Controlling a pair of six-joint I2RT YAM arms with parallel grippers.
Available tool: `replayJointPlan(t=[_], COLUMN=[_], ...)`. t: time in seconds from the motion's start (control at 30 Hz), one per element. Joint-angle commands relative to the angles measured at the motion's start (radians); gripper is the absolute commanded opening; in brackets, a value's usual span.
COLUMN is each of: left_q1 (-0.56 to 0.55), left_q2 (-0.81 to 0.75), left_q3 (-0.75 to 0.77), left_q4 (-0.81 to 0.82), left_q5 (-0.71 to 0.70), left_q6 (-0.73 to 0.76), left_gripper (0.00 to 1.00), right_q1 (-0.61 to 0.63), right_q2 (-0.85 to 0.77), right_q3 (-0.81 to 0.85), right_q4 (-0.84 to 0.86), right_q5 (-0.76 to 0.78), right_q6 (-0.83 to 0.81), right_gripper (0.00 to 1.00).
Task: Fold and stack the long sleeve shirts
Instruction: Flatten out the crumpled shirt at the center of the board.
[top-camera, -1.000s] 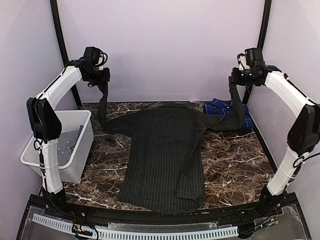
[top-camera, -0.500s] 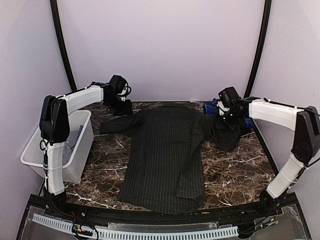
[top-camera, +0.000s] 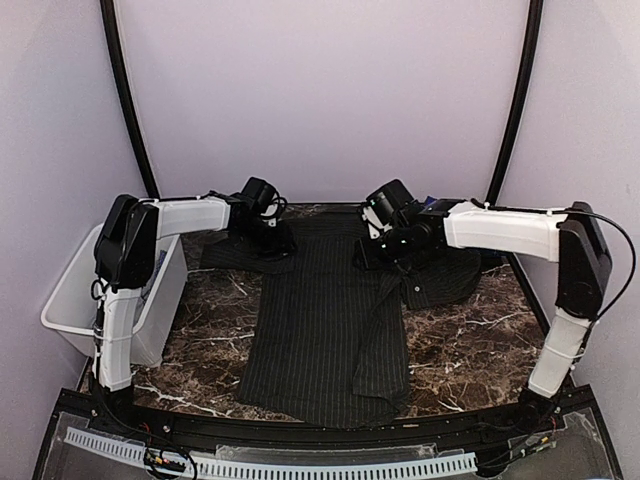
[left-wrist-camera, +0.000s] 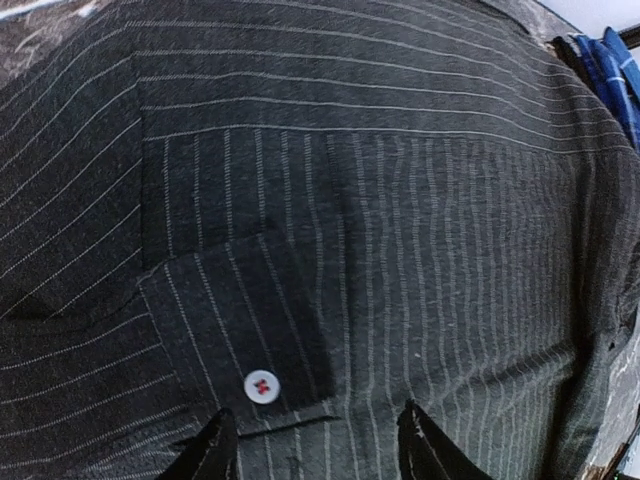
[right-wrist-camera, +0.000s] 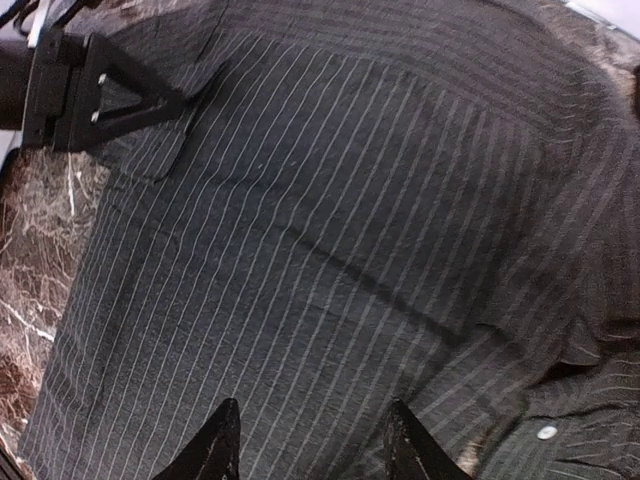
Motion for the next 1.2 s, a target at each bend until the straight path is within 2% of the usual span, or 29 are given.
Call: replayJointPlan(t=[0.0, 0.2, 0.47, 0.7, 0.87, 1.0, 1.17], left_q1=[0.029, 0.125, 0.256, 0.26, 0.258, 0.252, 0.213], left_q2=[0.029, 0.029, 0.03, 0.029, 0.031, 0.023, -0.017], left_q3=[-0.035, -0.109, -0.079, -0.039, -0.029, 0.004, 0.05], left_q4=[0.011, -0.069, -0.155, -0.191, -0.186, -0.209, -0.226], left_q5=[-0.033, -0.077, -0.137, -0.103, -0.083, -0.075, -0.072], left_q6=[-0.032, 0.018, 0.109, 0.159, 0.16, 0.165, 0.19], left_gripper=[0.52, 0.5, 0.5, 0.5, 0.5, 0.5, 0.53], right_q1=[0.03, 0.056, 0.073, 0.061, -0.016, -0.058, -0.071], right_q2=[0.107, 0.183, 0.23, 0.166, 0.093, 0.058, 0.017], right_q3=[0.058, 0.066, 0.045, -0.108, -0.226, -0.222, -0.147], right_q4=[0.049, 0.081, 0.094, 0.061, 0.079, 0.069, 0.067], right_q5=[-0.075, -0.138, -0.174, -0.088, -0.086, -0.039, -0.068], right_q6=[0.024, 0.026, 0.026, 0.016, 0.015, 0.013, 0.03], right_gripper=[0.46, 0.47, 0.48, 0.49, 0.5, 0.5, 0.48])
